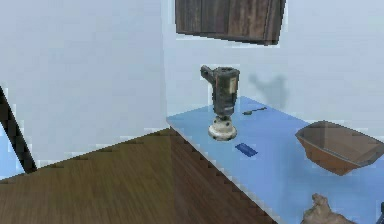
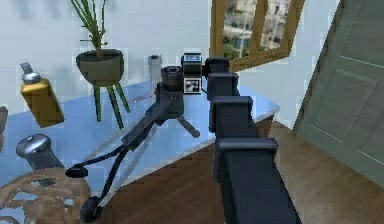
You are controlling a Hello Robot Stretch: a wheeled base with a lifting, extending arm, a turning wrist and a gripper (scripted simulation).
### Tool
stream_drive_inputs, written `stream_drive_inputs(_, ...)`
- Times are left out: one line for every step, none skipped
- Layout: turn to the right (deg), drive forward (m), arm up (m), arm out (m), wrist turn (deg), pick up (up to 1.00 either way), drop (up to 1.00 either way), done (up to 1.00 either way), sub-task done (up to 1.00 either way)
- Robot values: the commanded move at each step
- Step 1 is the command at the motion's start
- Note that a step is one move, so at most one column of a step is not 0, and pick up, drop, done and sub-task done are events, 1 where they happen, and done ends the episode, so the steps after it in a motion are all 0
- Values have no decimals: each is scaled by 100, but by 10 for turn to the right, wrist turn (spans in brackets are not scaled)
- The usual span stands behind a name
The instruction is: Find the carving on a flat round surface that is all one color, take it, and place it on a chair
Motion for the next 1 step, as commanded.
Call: stream_drive_inputs(0, 0, 0, -24, 0, 0, 0, 0, 0)
